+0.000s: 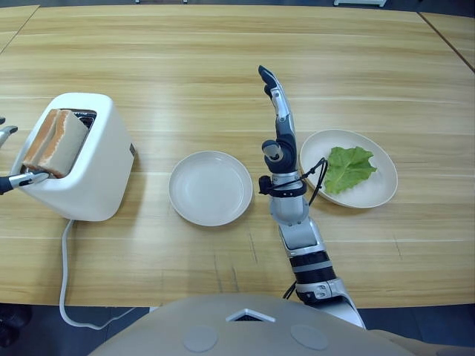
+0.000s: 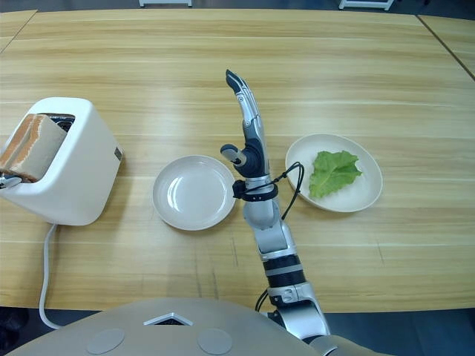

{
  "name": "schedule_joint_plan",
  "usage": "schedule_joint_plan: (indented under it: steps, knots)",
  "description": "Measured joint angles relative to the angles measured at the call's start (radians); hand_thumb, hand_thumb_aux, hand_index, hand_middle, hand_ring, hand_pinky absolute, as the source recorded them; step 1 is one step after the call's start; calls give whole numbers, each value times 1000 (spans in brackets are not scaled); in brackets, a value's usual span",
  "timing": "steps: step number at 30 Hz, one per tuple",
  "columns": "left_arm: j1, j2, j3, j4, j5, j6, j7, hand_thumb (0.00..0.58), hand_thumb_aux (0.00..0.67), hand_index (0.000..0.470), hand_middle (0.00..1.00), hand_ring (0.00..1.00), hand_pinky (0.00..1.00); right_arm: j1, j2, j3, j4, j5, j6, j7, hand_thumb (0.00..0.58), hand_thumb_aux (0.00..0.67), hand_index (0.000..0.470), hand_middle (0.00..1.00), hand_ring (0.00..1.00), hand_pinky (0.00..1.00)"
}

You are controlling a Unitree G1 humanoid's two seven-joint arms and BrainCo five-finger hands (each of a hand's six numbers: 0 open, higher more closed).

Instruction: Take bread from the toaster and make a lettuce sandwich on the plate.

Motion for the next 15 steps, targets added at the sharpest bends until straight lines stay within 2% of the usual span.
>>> schedule_joint_plan:
  steps: [8,15]
  knots:
    - [-15,2,-19,19,22,81,0,0,0,0,0,0,0,-3,1,0,0,0,0,0,0,0,0,0,0,0]
    - [-22,17,-21,13,38,100,4,0,0,0,0,0,0,-2,2,0,0,1,1,0,0,0,0,0,0,0]
